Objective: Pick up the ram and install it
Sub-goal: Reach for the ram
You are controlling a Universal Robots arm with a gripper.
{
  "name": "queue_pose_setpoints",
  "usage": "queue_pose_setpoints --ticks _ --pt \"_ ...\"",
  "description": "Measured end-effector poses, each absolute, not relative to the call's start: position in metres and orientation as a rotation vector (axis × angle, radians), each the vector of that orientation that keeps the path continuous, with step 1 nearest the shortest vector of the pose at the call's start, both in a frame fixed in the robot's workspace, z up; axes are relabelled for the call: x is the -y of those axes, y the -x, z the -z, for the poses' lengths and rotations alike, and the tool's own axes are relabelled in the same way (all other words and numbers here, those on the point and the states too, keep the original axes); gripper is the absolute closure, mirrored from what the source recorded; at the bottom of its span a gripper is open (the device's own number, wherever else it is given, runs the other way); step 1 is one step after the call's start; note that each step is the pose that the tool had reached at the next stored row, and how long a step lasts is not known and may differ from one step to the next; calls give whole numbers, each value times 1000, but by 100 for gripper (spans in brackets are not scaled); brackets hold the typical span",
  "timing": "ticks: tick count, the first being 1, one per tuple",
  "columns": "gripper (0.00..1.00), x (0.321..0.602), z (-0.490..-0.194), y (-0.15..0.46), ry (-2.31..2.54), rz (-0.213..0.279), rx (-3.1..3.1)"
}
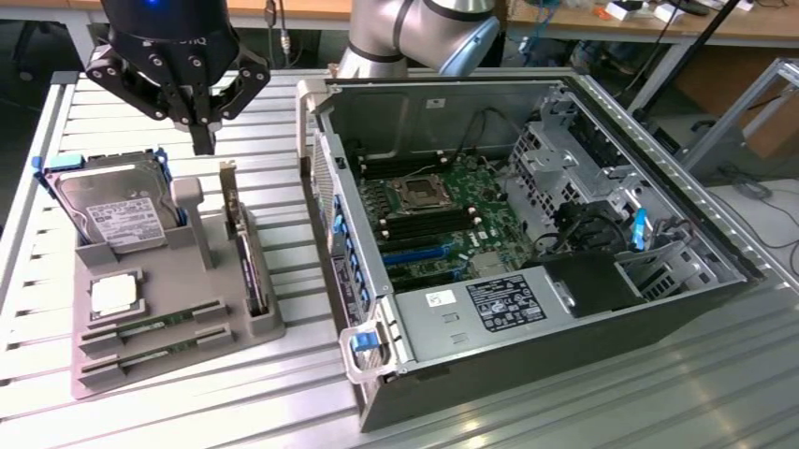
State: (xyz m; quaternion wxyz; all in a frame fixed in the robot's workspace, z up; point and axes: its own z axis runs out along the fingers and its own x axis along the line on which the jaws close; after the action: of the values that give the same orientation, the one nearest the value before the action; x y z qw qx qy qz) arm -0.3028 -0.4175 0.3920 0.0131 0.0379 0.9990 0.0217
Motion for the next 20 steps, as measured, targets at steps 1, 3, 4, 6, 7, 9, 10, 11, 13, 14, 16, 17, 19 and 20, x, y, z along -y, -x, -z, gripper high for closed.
queue_pose_setpoints --ticks 1,3,4,6,7,9,10,11,13,14,16,17,19,20 --pt "90 418 -392 303 -118 -68 -3112" --pt "90 419 -392 303 -118 -68 -3112" --pt "90 419 -392 303 -118 -67 -3112" --pt "90 419 -392 303 -118 -67 -3112" --pt "90 420 -392 303 -118 -67 -3113" --pt "90 420 -392 303 -118 -67 -3112" --pt "90 420 -392 303 -118 -67 -3113" --pt "90 421 -392 303 -118 -67 -3113" --pt "90 421 -392 303 -118 -67 -3112" --pt "90 422 -392 303 -118 -67 -3112" --pt "90 423 -392 303 -118 -67 -3112" --pt "90 423 -392 303 -118 -67 -3112" --pt "90 425 -392 303 -118 -67 -3112" --pt "90 425 -392 303 -118 -67 -3112"
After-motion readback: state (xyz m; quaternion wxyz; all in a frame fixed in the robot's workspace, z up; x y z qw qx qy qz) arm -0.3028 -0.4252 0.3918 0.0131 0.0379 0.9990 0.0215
